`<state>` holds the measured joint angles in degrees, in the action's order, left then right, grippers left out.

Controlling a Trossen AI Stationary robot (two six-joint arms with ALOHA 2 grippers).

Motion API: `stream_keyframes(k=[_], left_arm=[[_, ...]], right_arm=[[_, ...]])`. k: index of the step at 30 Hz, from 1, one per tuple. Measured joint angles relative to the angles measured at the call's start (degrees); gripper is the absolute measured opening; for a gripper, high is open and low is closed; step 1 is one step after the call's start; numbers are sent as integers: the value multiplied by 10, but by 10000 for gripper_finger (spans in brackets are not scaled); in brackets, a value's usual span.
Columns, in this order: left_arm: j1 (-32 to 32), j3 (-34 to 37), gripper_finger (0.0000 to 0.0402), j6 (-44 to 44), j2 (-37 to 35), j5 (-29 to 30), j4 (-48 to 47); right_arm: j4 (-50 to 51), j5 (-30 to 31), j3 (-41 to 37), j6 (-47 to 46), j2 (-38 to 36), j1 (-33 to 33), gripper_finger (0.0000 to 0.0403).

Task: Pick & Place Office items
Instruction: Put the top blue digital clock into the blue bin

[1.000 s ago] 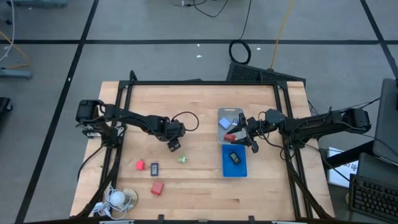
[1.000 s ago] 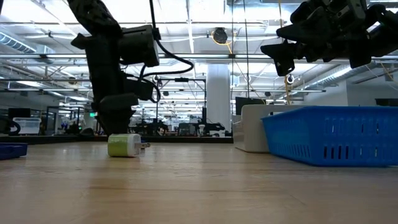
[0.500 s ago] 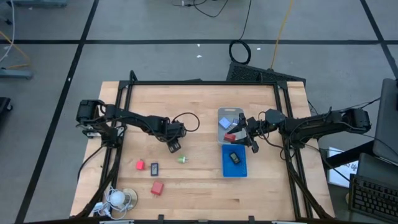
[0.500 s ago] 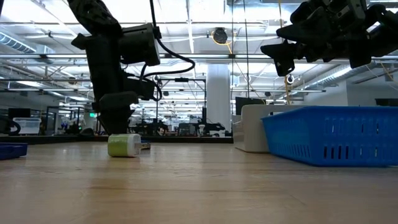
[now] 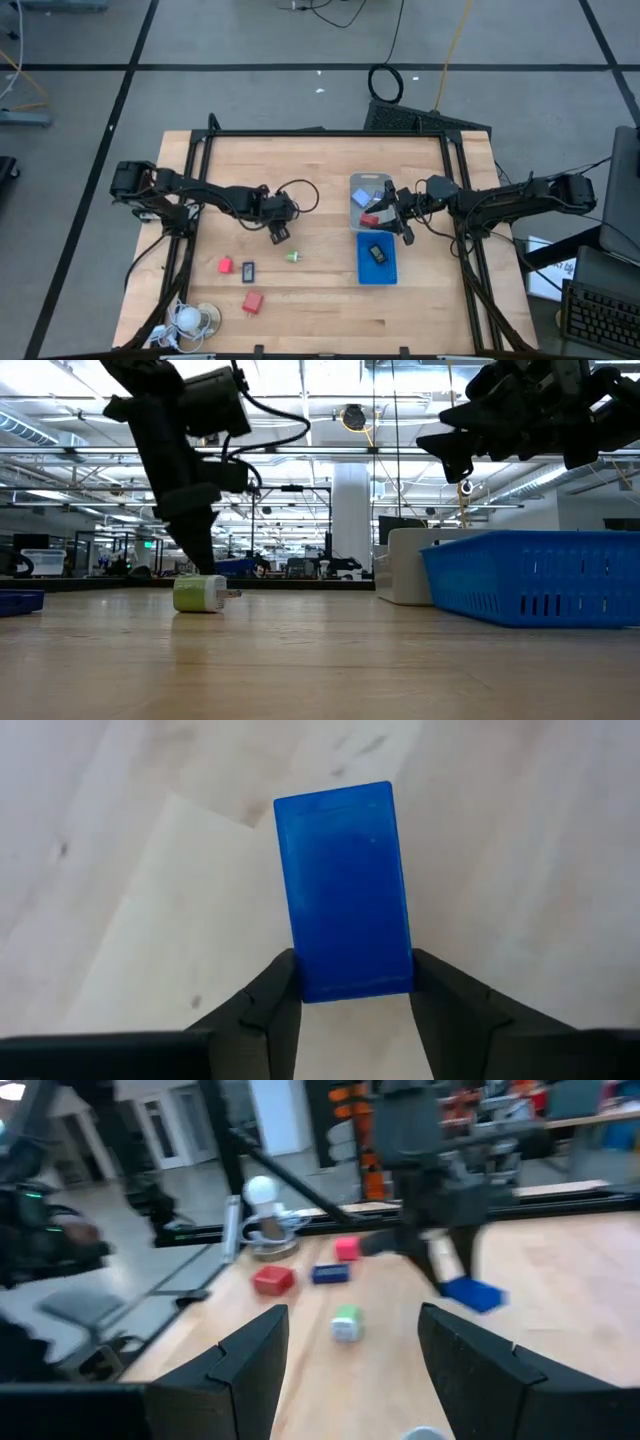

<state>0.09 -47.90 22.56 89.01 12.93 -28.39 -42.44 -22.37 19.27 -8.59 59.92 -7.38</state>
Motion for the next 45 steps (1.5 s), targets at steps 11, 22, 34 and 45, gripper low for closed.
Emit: stream_keyframes(k=[11,22,34,45], left_arm=[[29,-1,169,-11,-73,-70,68],[42,-1,161,-30,-71,-288,221],[37,-1,156,-25,-72,-414,249],[36,-2,156,-23,-72,-415,255]], right_arm=[[-24,106,0,75,55,32,215],[-89,138,100,178,211,100,215],[-60,223,226,310,335,163,215],[-28,212,290,308,388,178,215]])
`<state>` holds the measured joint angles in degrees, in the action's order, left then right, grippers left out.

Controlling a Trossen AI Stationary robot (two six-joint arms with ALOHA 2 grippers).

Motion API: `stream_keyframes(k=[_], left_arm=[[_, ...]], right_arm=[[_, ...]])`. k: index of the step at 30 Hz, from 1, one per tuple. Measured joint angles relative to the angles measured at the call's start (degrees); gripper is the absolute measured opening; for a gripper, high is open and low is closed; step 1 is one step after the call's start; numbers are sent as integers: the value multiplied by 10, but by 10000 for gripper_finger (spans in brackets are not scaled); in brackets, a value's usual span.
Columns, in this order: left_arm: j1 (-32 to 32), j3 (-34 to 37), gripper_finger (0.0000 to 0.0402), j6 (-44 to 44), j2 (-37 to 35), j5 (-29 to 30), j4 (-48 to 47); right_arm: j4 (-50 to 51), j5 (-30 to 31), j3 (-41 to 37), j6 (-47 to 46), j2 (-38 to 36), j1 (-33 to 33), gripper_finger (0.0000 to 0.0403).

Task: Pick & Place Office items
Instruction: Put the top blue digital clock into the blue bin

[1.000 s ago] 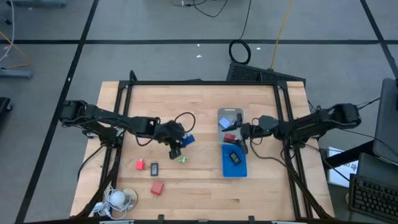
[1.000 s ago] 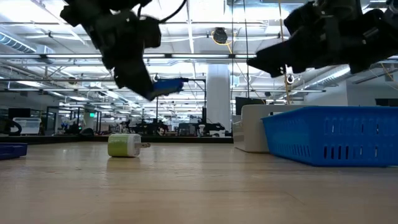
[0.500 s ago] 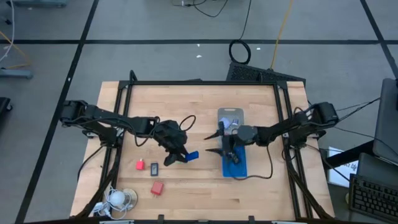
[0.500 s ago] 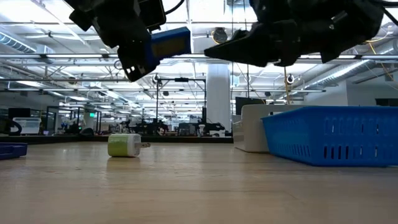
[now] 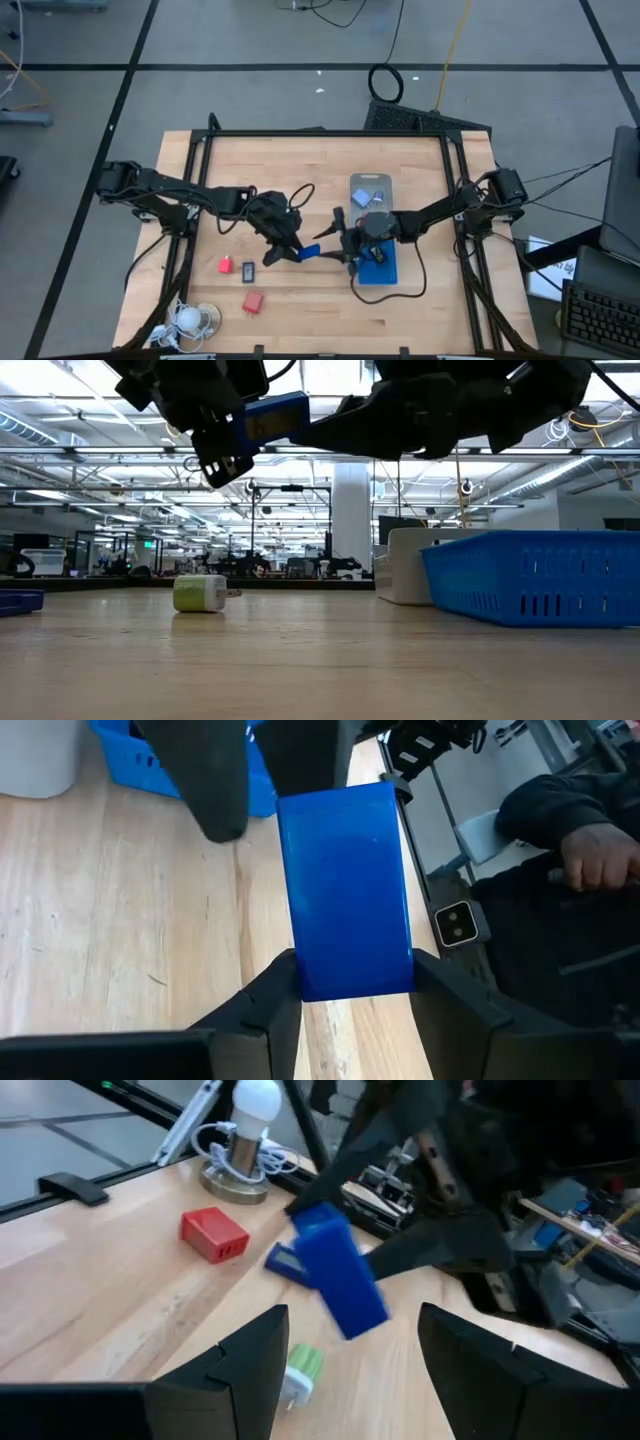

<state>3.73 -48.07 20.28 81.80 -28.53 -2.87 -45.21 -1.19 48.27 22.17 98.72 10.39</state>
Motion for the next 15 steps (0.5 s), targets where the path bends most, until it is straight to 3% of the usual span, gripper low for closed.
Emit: stream_keyframes(k=[11,15], left_arm=[[0,0,177,8,0,3,0],[-1,0,160,8,0,5,0]], right_arm=[[-26,-21,2,30,-1,2,213],[-27,-21,2,30,-1,2,192]])
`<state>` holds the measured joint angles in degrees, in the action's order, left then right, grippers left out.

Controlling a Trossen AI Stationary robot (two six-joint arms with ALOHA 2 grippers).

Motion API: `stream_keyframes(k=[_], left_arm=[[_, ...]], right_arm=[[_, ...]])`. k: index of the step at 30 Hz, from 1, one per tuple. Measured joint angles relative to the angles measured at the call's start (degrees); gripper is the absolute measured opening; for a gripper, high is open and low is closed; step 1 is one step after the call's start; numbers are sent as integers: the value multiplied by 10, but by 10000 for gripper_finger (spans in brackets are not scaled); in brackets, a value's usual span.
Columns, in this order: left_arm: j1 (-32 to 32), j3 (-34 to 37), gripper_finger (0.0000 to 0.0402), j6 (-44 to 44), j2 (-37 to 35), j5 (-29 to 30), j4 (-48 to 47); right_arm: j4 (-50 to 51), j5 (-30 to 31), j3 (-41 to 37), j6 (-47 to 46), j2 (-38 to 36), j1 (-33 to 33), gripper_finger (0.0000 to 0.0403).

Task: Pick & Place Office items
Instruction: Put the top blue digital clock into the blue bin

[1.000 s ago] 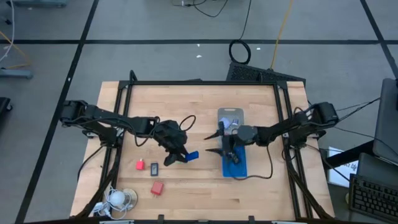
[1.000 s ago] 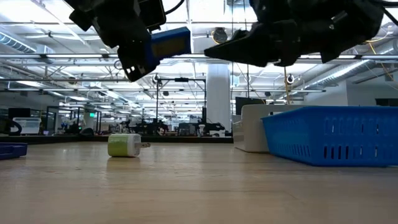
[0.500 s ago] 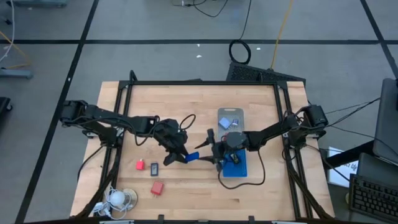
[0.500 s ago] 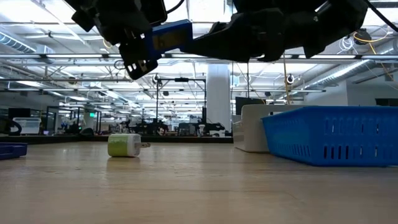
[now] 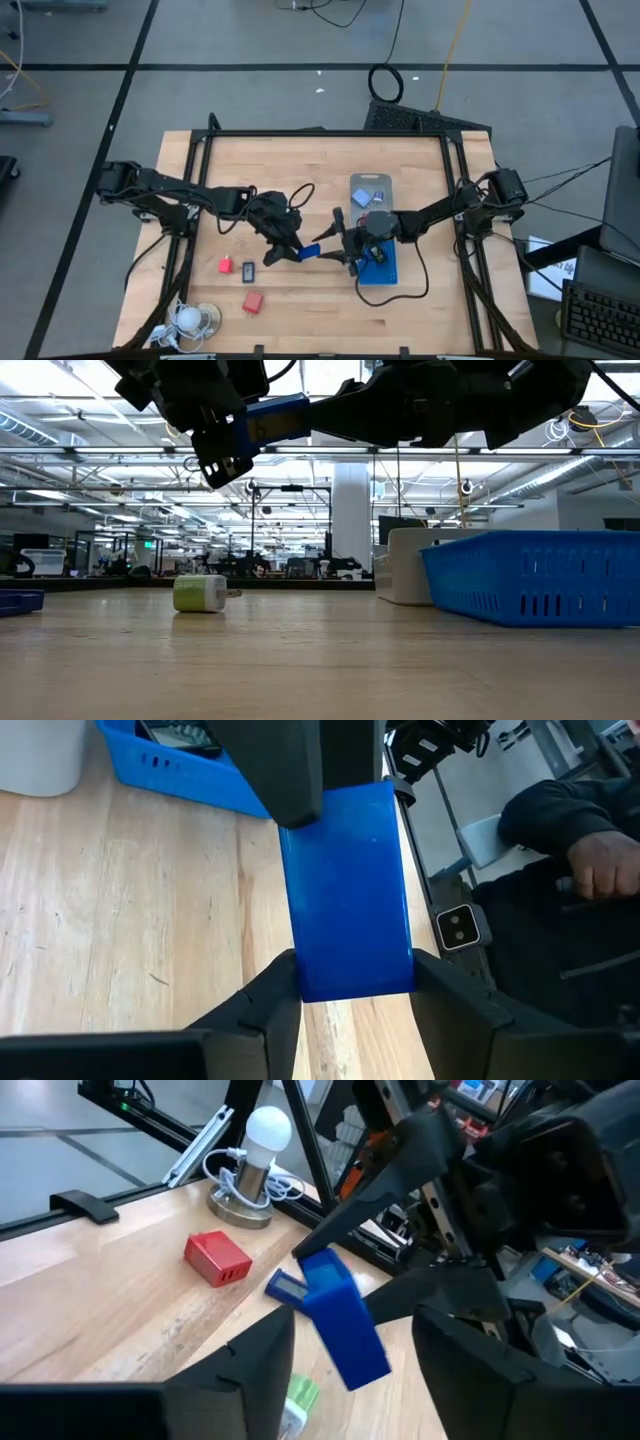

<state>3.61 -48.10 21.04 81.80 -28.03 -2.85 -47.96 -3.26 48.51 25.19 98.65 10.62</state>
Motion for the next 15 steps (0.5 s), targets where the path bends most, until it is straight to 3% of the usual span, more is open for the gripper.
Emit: stream_keyframes(k=[6,12,15], left_arm=[[-10,0,155,3,0,-3,0],[-11,0,184,5,0,-5,1],[-11,0,181,5,0,-5,1]], right_arm=[[1,0,0,15,0,0,138],[1,2,0,20,0,-1,89],[1,2,0,33,0,-1,72]])
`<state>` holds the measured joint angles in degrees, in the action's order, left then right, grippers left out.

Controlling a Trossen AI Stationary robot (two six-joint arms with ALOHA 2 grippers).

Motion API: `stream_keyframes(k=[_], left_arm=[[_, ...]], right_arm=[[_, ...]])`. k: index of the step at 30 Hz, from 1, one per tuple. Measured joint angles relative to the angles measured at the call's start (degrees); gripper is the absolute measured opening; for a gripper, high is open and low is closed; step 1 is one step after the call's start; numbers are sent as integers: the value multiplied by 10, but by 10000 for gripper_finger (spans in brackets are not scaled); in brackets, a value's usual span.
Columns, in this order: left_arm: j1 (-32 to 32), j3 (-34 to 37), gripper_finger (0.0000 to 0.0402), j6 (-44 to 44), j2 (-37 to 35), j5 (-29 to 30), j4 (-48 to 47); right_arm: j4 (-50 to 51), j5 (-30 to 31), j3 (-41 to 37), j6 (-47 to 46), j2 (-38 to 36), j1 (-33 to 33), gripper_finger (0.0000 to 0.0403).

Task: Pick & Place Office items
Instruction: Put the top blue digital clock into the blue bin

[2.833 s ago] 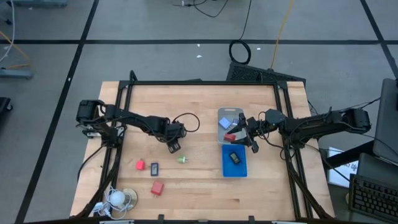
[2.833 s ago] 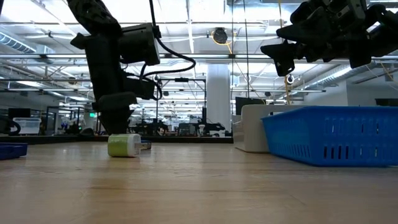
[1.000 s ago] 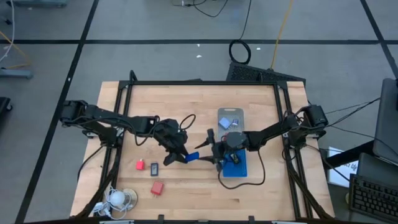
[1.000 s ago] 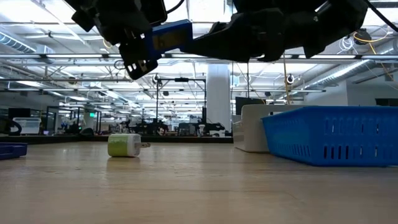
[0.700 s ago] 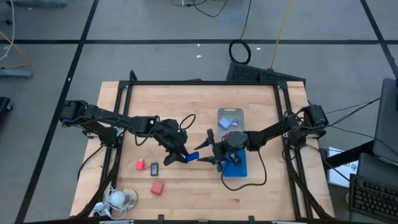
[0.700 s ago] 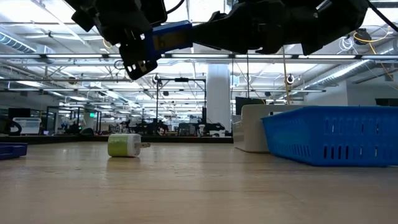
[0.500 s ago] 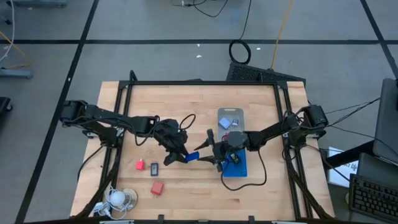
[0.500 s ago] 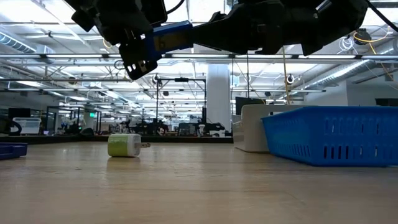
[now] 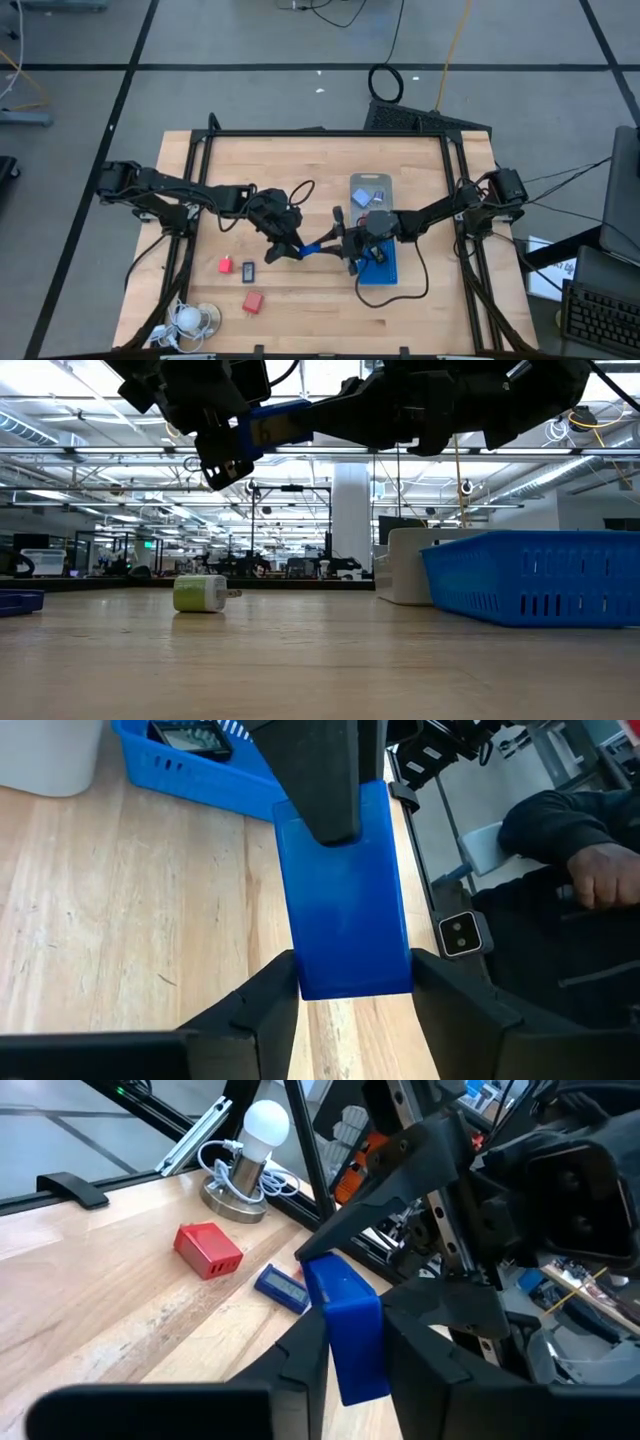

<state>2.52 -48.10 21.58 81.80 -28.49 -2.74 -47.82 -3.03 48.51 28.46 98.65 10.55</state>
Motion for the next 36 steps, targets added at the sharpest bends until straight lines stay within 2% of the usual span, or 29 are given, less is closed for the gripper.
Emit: stream_keyframes(k=[7,13,16,21,26,29,36], left_arm=[[-4,0,170,3,-1,-4,0],[-26,0,222,17,-2,-43,1],[-40,0,243,20,-2,-45,1],[-65,0,267,22,-6,-43,-1],[-70,0,279,-30,-42,-41,-13],[-61,0,284,-75,-91,-3,-24],[-9,0,278,-121,-239,185,-110]], right_arm=[[-1,0,0,1,0,0,69],[5,-3,-1,-21,0,0,61],[3,-5,-1,-31,0,0,62],[6,-3,-1,-38,0,0,63],[39,-3,-1,-71,-12,1,63],[80,-3,-1,-80,-34,1,65],[179,-3,-1,-137,-115,1,61]])
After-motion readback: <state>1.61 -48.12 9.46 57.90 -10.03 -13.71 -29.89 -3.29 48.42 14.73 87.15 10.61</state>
